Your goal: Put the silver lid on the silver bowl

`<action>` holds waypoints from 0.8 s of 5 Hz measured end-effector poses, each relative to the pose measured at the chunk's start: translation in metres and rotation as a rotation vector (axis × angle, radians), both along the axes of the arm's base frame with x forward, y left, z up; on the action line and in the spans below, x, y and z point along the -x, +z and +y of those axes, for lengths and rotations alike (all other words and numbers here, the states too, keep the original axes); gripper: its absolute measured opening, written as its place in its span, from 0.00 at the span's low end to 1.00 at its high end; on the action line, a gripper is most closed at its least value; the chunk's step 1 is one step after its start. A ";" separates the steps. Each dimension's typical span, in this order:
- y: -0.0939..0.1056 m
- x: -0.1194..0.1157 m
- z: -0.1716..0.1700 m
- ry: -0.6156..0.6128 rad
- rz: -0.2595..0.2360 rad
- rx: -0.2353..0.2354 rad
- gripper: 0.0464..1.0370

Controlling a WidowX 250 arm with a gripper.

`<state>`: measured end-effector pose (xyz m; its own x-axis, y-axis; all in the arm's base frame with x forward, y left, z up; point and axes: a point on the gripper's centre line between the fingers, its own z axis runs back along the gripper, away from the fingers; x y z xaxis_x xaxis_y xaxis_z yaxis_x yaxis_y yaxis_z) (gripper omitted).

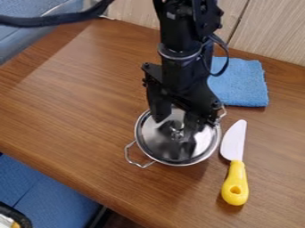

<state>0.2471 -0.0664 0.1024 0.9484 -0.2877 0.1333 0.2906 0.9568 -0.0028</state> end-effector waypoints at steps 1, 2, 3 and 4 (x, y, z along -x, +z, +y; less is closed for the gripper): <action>0.003 -0.002 0.002 0.009 -0.008 -0.013 0.98; 0.015 -0.004 0.005 0.018 -0.035 -0.030 0.97; 0.041 -0.008 0.006 0.024 -0.106 -0.016 0.97; 0.065 -0.011 0.012 0.053 -0.183 0.004 0.96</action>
